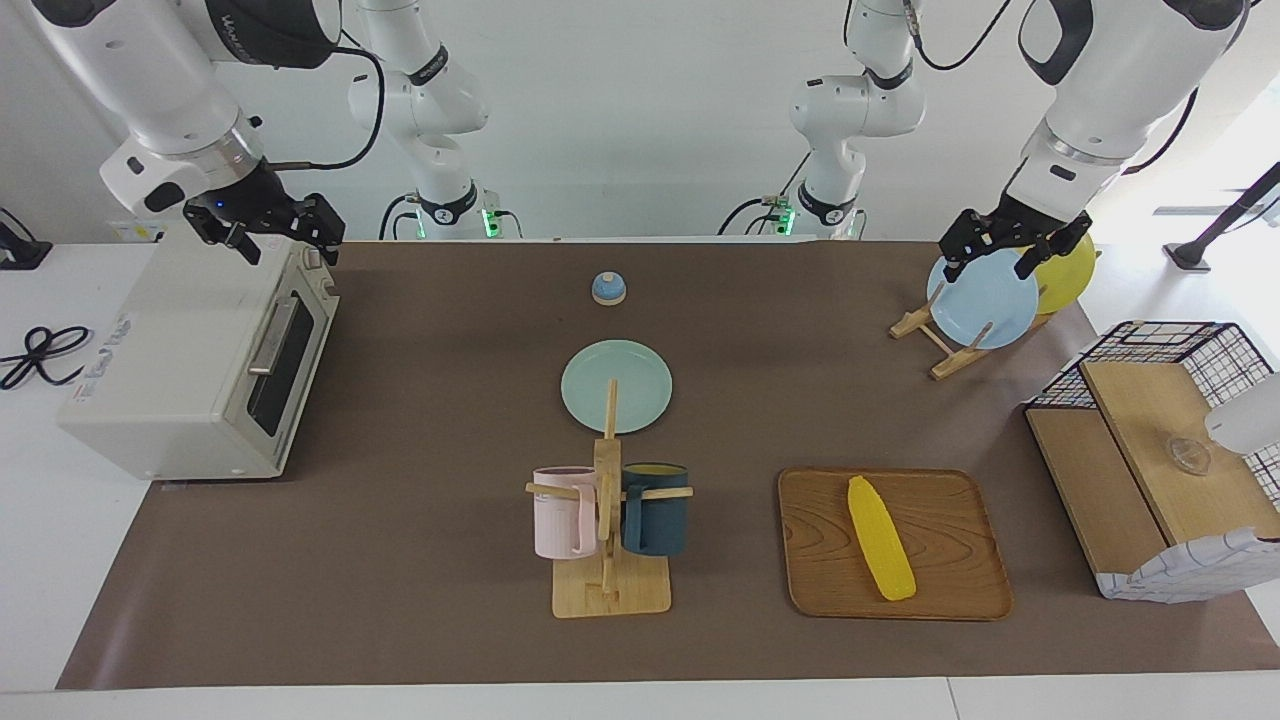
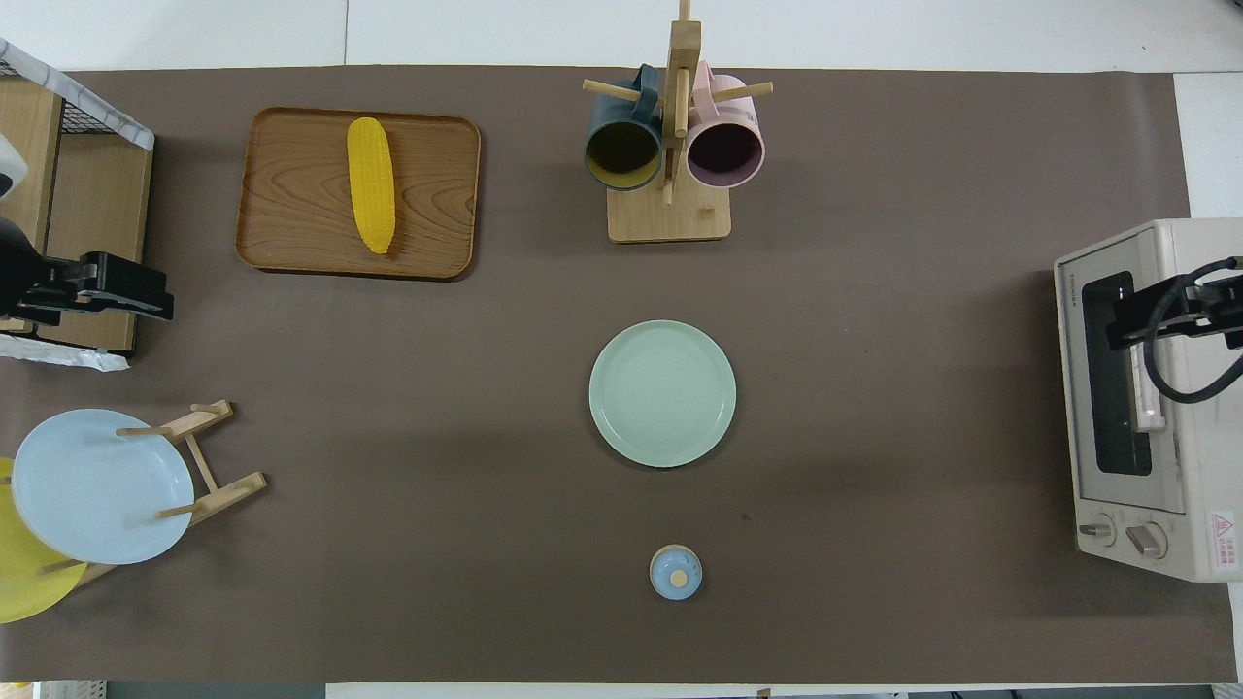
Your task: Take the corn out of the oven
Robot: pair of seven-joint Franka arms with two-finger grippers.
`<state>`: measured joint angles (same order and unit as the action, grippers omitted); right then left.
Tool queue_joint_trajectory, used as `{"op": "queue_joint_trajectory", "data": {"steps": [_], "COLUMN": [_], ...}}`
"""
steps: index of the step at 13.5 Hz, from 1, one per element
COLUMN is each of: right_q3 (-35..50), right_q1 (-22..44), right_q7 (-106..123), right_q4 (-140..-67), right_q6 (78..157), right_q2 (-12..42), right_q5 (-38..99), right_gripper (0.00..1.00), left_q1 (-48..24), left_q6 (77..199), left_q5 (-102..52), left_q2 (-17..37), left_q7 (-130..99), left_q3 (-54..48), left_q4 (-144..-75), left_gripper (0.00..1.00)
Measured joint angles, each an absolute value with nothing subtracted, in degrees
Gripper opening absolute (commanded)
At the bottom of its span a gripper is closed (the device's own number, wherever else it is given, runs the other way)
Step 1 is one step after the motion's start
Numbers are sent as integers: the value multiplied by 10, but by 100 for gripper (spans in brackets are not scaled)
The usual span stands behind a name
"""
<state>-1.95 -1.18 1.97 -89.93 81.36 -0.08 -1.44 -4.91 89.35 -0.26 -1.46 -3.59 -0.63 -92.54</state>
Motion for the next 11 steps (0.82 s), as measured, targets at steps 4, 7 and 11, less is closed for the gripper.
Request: {"op": "queue_joint_trajectory", "data": {"steps": [4,7,11], "right_q3": [-20,-20,-20], "right_q1": [-12,-12,-12], "right_q7": [20,20,20], "right_q4": [-899,-899,-899], "right_q6": [814,814,814], "right_q2": [-1,-1,-1], "right_q5": [-14,-14,-14], "right_gripper": [100,100,100], "left_q1": [-49,-49,-49], "left_q6": [900,913,902], "left_q5": [-3,-4,-4], "left_q2": [-14,-11,-11], "left_q7": [-35,-35,-35], "left_q3": [-7,-7,-9], "left_q4": [-936,-942,-931], "left_gripper": [100,100,100]}}
